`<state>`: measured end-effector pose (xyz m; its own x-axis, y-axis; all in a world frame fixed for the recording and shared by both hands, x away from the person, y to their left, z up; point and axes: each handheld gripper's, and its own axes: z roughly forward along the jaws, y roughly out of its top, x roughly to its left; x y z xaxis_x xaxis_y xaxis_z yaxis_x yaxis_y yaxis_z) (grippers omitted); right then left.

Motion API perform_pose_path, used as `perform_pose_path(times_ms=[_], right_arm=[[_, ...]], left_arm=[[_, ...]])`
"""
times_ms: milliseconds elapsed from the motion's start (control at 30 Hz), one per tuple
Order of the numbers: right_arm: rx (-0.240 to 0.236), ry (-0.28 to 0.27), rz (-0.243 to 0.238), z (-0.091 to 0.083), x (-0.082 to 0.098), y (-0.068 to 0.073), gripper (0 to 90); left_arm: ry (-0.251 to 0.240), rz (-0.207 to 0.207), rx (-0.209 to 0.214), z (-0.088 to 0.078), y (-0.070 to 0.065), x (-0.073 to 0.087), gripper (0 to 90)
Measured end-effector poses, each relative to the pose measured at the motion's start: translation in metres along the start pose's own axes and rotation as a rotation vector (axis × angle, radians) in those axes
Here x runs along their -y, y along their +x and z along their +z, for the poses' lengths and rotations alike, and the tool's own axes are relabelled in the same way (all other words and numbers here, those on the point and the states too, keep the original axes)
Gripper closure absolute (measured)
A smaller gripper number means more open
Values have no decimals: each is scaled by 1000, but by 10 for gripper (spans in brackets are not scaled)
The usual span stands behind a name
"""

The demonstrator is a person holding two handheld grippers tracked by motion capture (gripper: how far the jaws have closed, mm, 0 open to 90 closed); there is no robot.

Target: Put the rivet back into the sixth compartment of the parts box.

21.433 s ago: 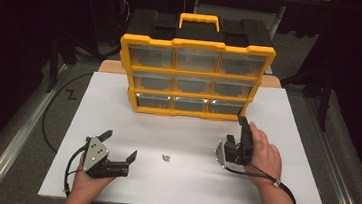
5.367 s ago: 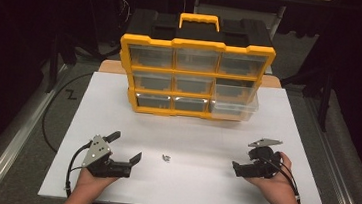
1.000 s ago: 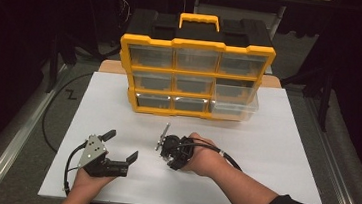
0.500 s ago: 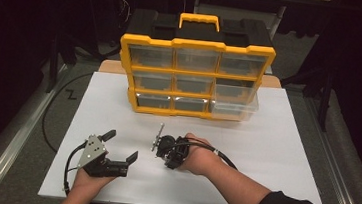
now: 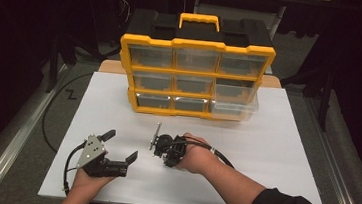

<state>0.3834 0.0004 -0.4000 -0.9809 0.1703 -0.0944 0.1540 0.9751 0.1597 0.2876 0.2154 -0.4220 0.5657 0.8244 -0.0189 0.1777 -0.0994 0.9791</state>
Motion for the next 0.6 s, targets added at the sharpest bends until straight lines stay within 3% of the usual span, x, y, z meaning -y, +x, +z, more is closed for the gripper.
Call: perform_pose_path(times_ms=[600], right_arm=[[-59,18,32,2,-3,-7,830]], left_arm=[[-2,0,-2,-1,0,0,4]])
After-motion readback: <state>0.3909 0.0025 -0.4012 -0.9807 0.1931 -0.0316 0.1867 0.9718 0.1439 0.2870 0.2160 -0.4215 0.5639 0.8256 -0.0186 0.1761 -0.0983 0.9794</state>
